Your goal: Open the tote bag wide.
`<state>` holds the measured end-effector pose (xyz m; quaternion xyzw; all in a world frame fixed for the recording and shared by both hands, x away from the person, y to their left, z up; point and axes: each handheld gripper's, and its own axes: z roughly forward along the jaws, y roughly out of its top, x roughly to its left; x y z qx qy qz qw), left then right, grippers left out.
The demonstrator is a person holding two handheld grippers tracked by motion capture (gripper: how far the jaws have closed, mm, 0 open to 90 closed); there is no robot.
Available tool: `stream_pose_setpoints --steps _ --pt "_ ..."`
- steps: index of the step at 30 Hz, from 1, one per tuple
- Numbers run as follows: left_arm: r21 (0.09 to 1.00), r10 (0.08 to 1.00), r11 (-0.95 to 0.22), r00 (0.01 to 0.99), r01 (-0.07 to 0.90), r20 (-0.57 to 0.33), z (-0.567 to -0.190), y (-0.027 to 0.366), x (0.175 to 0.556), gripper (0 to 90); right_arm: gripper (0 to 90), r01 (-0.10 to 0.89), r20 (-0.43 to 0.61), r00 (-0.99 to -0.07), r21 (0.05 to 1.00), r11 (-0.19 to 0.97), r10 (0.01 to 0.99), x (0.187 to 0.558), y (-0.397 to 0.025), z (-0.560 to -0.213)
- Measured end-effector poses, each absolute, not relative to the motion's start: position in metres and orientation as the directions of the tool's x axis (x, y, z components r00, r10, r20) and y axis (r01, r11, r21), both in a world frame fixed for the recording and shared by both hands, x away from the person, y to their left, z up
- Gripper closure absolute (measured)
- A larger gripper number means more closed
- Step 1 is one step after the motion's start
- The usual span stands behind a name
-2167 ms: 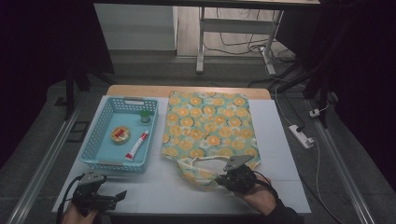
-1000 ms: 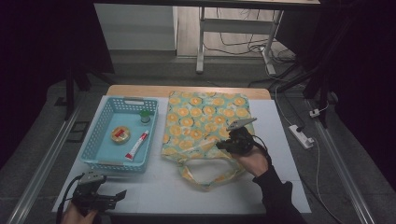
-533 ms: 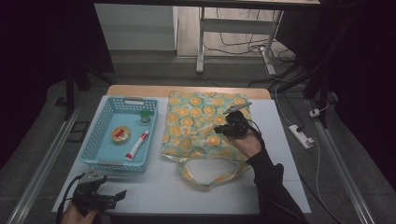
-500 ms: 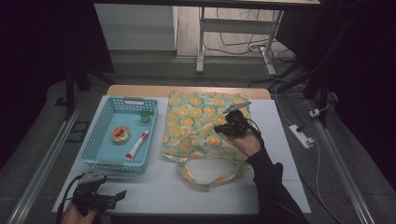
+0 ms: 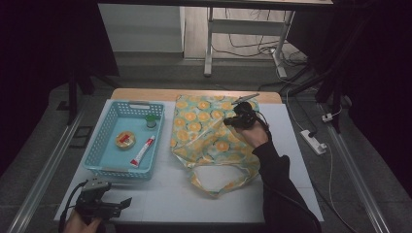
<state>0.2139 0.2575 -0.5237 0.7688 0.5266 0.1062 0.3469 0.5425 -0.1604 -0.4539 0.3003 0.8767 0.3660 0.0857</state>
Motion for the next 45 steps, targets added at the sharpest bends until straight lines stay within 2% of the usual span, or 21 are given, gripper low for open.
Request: stream_pose_setpoints --steps 12,21,28,31,39,45 --pt "0.643 0.883 -0.21 0.425 0.736 -0.199 -0.524 0.257 0.214 3.0 88.8 0.46 0.045 -0.792 0.7 0.546 0.609 0.569 -0.15 -0.449" --pt "0.643 0.883 -0.212 0.426 0.736 -0.198 -0.524 0.257 0.214 3.1 88.4 0.48 0.015 -0.785 0.648 0.592 0.62 0.58 -0.145 -0.489" --pt "0.641 0.883 -0.214 0.426 0.737 -0.196 -0.524 0.257 0.214 3.2 86.4 0.502 0.031 -0.78 0.627 0.596 0.625 0.58 -0.149 -0.512" --pt "0.64 0.884 -0.215 0.426 0.738 -0.194 -0.524 0.256 0.214 3.2 81.3 0.508 0.027 -0.777 0.618 0.601 0.629 0.578 -0.15 -0.514" --pt "0.638 0.884 -0.214 0.424 0.74 -0.195 -0.524 0.256 0.215 3.3 53.4 0.512 0.038 -0.753 0.661 0.549 0.657 0.571 -0.161 -0.496" --pt "0.637 0.885 -0.214 0.423 0.741 -0.195 -0.524 0.256 0.215 3.3 38.7 0.524 0.084 -0.758 0.669 0.527 0.646 0.566 -0.169 -0.488"
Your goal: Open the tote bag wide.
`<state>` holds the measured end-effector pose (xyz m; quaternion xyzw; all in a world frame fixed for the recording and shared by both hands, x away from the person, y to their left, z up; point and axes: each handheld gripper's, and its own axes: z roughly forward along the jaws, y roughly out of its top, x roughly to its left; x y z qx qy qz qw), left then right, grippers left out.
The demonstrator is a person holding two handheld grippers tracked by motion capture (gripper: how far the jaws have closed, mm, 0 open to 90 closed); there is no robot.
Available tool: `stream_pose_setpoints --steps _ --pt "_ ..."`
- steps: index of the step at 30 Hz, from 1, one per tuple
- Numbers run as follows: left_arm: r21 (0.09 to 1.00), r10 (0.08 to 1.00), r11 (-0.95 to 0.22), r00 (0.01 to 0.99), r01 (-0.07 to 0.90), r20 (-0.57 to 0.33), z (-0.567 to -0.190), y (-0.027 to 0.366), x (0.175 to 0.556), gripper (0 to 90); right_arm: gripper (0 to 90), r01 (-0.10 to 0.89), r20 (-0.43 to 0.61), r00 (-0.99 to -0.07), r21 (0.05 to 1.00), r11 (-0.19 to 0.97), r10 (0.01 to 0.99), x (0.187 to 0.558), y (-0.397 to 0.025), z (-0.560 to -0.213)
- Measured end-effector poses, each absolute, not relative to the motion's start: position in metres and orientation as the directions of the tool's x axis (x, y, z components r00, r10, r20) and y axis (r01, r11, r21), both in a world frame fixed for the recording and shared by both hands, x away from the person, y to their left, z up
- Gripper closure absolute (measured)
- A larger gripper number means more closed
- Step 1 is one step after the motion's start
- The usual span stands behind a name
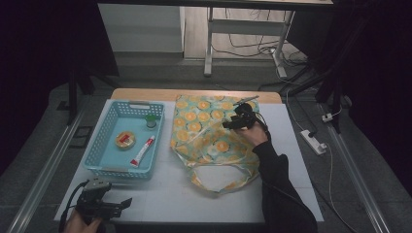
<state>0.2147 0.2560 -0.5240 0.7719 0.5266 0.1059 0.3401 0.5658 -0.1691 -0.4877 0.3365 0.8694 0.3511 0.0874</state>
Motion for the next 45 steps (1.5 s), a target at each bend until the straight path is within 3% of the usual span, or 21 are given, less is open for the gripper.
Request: stream_pose_setpoints --steps 17,34,45 --pt "0.635 0.886 -0.215 0.422 0.742 -0.194 -0.524 0.256 0.215 3.3 1.3 0.482 0.076 -0.794 0.683 0.549 0.603 0.533 -0.168 -0.469" --pt "0.639 0.885 -0.218 0.425 0.738 -0.19 -0.524 0.255 0.214 3.3 0.0 0.381 0.003 -0.871 0.634 0.673 0.491 0.472 -0.135 -0.475" --pt "0.638 0.885 -0.222 0.428 0.737 -0.186 -0.524 0.255 0.214 3.3 1.4 0.38 -0.019 -0.872 0.607 0.698 0.49 0.465 -0.114 -0.502"
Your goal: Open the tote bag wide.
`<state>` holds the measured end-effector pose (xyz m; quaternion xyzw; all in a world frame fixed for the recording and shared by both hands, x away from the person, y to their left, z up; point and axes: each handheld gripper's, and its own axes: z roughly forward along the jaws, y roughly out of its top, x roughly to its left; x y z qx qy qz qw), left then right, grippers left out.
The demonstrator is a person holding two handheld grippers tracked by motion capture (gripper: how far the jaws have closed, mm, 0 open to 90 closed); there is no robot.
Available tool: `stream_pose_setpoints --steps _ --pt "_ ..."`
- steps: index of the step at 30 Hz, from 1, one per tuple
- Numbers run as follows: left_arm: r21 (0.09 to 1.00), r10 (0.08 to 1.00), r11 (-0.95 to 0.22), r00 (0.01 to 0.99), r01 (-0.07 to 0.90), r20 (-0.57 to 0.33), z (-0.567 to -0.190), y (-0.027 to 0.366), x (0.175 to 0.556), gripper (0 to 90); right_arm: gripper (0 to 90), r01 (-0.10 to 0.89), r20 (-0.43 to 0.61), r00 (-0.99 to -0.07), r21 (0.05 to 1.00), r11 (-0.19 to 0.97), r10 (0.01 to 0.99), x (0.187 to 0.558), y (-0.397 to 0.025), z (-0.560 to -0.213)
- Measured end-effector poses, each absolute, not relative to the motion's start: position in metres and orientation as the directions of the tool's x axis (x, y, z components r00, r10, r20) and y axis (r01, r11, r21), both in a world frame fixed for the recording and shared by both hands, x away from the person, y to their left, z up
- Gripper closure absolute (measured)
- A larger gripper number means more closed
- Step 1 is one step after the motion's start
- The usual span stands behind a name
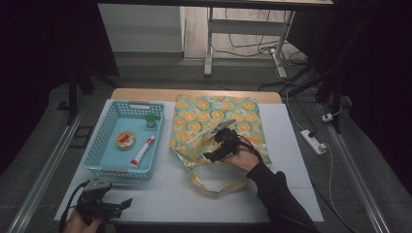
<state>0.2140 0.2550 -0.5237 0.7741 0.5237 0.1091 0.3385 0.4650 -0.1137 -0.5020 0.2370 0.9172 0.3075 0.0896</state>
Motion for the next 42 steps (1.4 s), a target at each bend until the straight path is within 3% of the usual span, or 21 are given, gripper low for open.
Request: stream_pose_setpoints --steps 6,18,26,33,42 --pt "0.637 0.884 -0.227 0.43 0.736 -0.182 -0.524 0.255 0.214 3.3 5.1 0.384 -0.014 -0.871 0.603 0.699 0.491 0.465 -0.102 -0.513" --pt "0.638 0.884 -0.229 0.432 0.735 -0.181 -0.524 0.255 0.214 3.3 5.6 0.315 -0.032 -0.914 0.568 0.76 0.403 0.449 -0.075 -0.53" --pt "0.64 0.883 -0.229 0.433 0.733 -0.18 -0.524 0.255 0.213 3.3 38.4 0.303 -0.036 -0.918 0.583 0.754 0.396 0.448 -0.085 -0.523" --pt "0.64 0.883 -0.229 0.433 0.734 -0.181 -0.524 0.255 0.214 3.3 42.9 0.307 -0.026 -0.922 0.553 0.774 0.385 0.444 -0.103 -0.518" --pt "0.639 0.883 -0.228 0.432 0.735 -0.182 -0.524 0.255 0.214 3.3 80.8 0.229 -0.055 -0.948 0.571 0.789 0.314 0.434 -0.111 -0.518"
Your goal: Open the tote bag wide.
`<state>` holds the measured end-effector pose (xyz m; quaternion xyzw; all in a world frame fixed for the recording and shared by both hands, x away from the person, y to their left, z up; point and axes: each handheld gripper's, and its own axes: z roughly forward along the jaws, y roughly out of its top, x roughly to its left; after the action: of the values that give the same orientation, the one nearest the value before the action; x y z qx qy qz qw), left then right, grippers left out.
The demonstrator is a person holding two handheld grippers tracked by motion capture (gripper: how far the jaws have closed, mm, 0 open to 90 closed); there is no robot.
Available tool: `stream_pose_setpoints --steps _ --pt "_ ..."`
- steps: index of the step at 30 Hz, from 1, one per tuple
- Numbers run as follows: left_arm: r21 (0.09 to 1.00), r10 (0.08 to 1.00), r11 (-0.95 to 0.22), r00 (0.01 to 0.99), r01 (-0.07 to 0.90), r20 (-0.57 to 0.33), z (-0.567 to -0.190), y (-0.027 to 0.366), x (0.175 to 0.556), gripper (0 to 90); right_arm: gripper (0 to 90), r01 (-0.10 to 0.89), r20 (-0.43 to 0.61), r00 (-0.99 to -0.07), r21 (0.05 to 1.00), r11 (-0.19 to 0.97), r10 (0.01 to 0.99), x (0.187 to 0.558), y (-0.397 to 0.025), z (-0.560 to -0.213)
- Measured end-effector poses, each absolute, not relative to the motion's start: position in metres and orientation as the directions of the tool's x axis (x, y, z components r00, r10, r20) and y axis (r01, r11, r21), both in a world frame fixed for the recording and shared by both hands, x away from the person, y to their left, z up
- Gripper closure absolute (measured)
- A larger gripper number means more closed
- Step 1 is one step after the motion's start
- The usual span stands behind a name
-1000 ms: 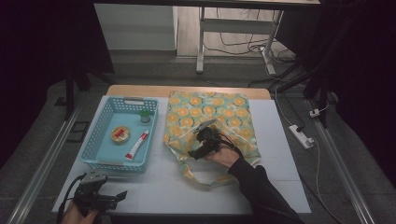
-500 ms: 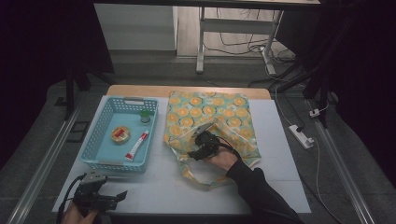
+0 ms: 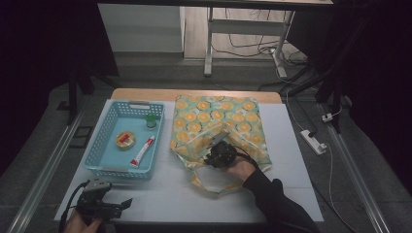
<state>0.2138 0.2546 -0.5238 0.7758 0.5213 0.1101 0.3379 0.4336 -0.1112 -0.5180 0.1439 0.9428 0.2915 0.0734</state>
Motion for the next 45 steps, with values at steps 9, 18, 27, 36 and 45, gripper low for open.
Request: stream_pose_setpoints --steps 9,18,27,36,45 --pt "0.639 0.883 -0.228 0.432 0.735 -0.181 -0.524 0.255 0.214 3.4 90.0 0.285 0.014 -0.941 0.57 0.771 0.337 0.439 -0.112 -0.514" --pt "0.637 0.884 -0.231 0.433 0.735 -0.179 -0.524 0.254 0.214 3.4 90.0 0.301 -0.022 -0.917 0.616 0.728 0.398 0.448 -0.119 -0.496" --pt "0.637 0.883 -0.231 0.433 0.735 -0.179 -0.524 0.254 0.214 3.4 83.9 0.326 -0.03 -0.907 0.582 0.745 0.42 0.458 -0.118 -0.514" --pt "0.64 0.883 -0.232 0.434 0.733 -0.178 -0.524 0.254 0.213 3.4 40.5 0.323 0.003 -0.919 0.578 0.749 0.394 0.45 -0.123 -0.519" --pt "0.639 0.883 -0.23 0.434 0.734 -0.18 -0.524 0.255 0.214 3.5 61.2 0.278 -0.034 -0.936 0.54 0.794 0.351 0.445 -0.131 -0.514"
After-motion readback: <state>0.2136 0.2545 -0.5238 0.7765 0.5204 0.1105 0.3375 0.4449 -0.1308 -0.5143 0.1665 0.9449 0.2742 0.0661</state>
